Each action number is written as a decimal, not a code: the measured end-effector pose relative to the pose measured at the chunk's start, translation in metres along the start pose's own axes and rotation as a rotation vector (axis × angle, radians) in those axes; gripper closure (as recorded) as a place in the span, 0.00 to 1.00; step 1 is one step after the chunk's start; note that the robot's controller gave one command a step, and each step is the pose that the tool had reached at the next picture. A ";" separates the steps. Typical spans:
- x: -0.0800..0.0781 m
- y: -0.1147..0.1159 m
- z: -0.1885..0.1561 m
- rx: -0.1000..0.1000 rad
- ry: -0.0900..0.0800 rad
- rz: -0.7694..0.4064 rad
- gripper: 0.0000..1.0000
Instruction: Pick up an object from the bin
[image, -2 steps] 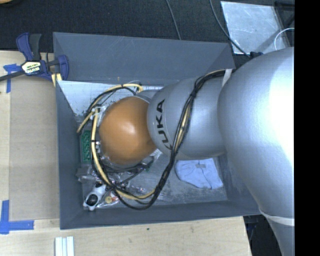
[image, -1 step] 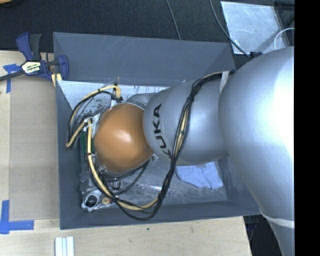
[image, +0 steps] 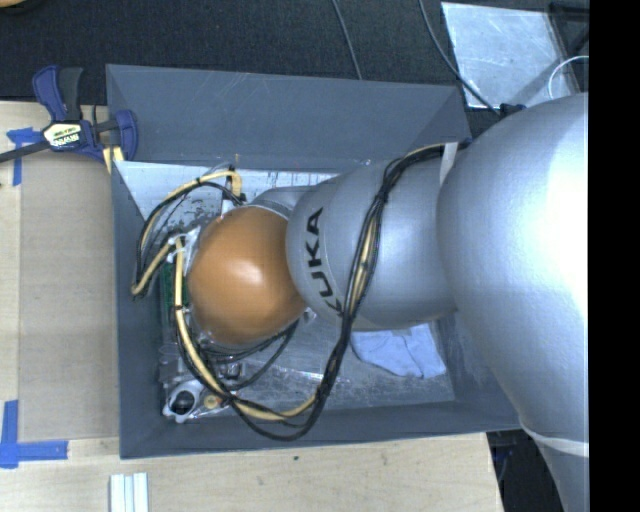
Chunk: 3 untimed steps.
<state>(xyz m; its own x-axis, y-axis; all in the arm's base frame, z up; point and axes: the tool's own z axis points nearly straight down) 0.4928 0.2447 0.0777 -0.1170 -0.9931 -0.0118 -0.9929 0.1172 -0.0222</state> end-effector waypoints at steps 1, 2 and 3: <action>0.001 0.002 -0.027 -0.007 0.002 0.002 1.00; 0.000 0.000 -0.054 -0.003 -0.003 0.006 1.00; 0.000 0.001 -0.083 -0.008 -0.001 0.007 1.00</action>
Offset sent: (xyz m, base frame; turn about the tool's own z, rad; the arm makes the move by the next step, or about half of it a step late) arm -0.0022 -0.0003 0.0550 0.0010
